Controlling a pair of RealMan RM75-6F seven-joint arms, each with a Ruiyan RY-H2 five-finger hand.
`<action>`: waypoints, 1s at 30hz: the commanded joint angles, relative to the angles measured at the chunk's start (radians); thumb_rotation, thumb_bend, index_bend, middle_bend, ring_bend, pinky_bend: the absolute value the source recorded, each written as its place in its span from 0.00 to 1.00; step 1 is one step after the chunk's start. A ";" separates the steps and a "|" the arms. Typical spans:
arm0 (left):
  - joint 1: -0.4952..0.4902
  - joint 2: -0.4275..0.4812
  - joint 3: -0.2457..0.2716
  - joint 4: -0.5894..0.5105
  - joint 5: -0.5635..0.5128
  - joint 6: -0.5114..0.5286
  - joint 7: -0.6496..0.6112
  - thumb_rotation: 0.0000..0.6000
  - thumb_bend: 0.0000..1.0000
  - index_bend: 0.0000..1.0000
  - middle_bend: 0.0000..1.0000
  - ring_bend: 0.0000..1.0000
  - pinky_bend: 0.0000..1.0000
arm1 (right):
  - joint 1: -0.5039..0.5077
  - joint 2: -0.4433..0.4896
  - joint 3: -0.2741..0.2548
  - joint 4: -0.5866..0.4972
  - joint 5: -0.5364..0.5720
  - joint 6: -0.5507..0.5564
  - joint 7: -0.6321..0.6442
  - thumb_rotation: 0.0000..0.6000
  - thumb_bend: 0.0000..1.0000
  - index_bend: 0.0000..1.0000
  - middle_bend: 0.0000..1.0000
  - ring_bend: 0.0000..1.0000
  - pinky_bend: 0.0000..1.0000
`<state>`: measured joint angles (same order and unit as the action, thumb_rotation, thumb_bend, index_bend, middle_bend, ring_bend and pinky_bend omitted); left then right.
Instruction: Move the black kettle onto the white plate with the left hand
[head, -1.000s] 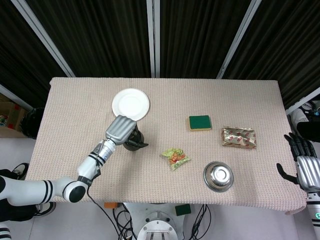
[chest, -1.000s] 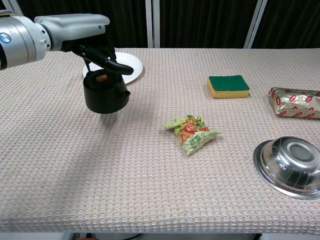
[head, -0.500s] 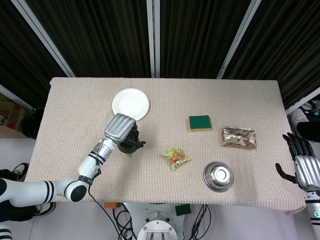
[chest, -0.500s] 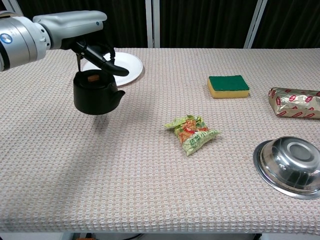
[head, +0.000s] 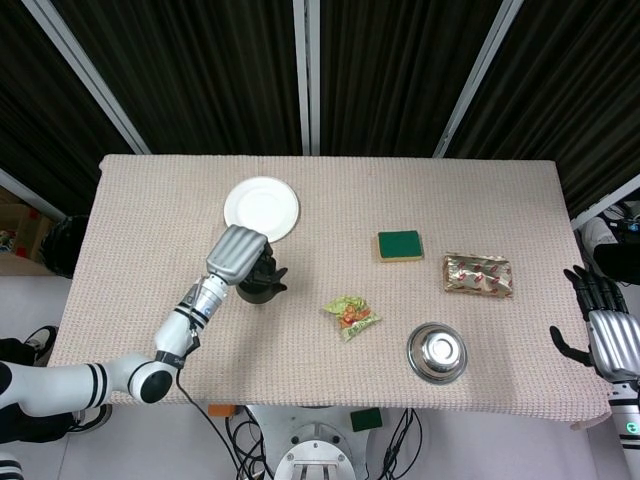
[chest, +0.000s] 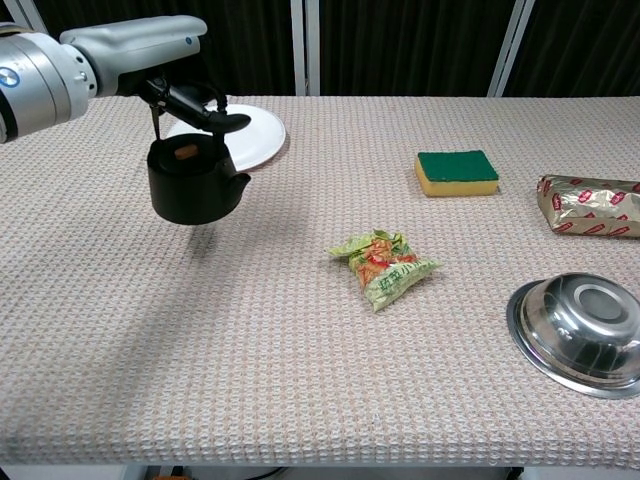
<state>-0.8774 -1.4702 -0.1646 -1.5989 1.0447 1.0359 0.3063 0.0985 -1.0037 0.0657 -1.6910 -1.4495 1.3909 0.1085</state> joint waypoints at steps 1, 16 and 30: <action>0.003 -0.002 -0.003 0.001 0.002 0.000 0.000 0.76 0.31 1.00 1.00 1.00 0.72 | 0.000 0.000 -0.001 0.000 0.000 -0.001 0.000 1.00 0.33 0.00 0.00 0.00 0.00; 0.027 -0.017 -0.026 0.012 0.054 0.029 -0.010 1.00 0.34 1.00 1.00 1.00 0.74 | 0.000 0.000 -0.002 -0.002 -0.002 0.001 -0.003 1.00 0.33 0.00 0.00 0.00 0.00; 0.046 -0.047 -0.025 0.066 0.166 0.093 0.002 1.00 0.37 1.00 1.00 1.00 0.75 | 0.001 0.000 -0.002 -0.003 -0.001 0.000 -0.006 1.00 0.33 0.00 0.00 0.00 0.00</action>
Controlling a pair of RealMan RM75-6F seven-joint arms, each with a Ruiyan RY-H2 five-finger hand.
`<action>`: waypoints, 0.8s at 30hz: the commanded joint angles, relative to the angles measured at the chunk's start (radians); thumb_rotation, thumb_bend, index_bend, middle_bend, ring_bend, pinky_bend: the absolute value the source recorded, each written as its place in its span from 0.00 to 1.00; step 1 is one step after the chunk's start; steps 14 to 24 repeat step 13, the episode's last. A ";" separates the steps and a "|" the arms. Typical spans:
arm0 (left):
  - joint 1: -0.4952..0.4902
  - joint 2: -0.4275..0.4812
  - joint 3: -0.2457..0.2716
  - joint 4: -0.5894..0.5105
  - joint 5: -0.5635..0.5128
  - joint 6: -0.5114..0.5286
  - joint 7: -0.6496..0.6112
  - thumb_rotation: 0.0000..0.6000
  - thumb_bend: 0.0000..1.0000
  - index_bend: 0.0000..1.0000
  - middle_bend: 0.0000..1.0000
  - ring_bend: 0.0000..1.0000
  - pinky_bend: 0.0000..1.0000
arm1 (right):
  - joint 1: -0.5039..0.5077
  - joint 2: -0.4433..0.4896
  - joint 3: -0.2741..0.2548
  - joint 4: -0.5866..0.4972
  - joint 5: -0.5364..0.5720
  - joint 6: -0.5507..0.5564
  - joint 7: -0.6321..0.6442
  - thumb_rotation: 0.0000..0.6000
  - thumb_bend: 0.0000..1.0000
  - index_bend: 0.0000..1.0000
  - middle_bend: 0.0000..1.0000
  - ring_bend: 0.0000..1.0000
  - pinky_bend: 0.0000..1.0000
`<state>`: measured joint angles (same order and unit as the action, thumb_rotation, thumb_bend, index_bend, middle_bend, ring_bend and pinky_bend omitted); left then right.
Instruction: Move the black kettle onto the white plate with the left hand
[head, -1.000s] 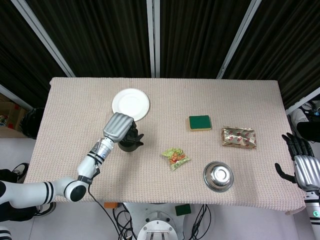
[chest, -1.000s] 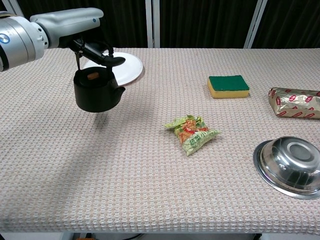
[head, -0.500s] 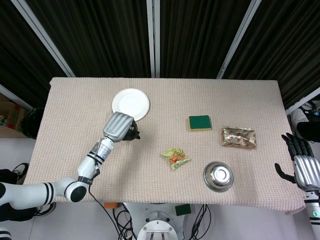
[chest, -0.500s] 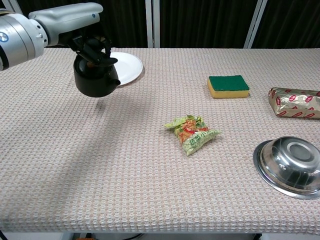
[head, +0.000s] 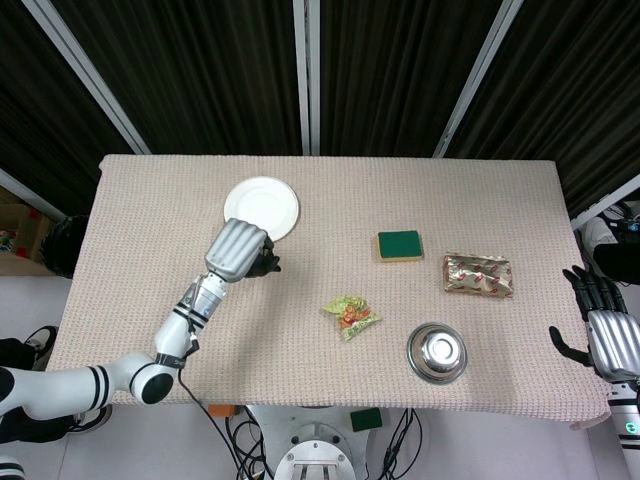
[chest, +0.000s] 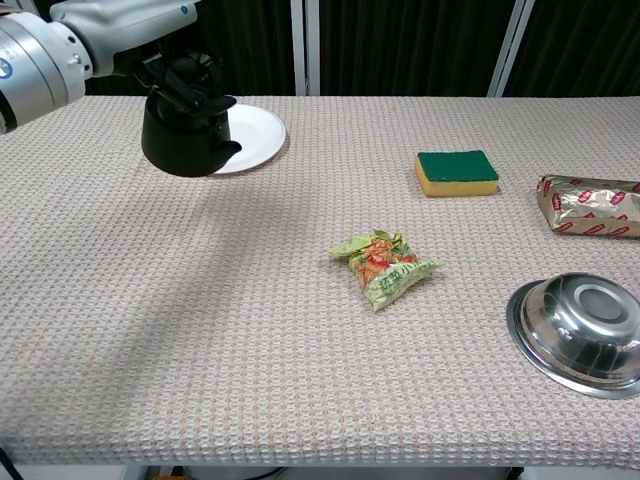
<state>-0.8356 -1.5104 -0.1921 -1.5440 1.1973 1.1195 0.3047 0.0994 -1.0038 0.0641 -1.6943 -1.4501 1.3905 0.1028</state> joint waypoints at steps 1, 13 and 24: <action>0.006 -0.009 0.002 0.013 0.018 0.011 0.003 1.00 0.37 1.00 1.00 1.00 0.75 | 0.000 0.000 0.000 0.000 0.000 0.000 0.000 1.00 0.33 0.00 0.00 0.00 0.00; 0.014 -0.019 -0.004 0.033 0.050 0.014 0.012 1.00 0.38 1.00 1.00 1.00 0.75 | -0.001 0.000 0.000 -0.001 -0.001 0.003 0.000 1.00 0.33 0.00 0.00 0.00 0.00; 0.014 -0.019 -0.004 0.033 0.050 0.014 0.012 1.00 0.38 1.00 1.00 1.00 0.75 | -0.001 0.000 0.000 -0.001 -0.001 0.003 0.000 1.00 0.33 0.00 0.00 0.00 0.00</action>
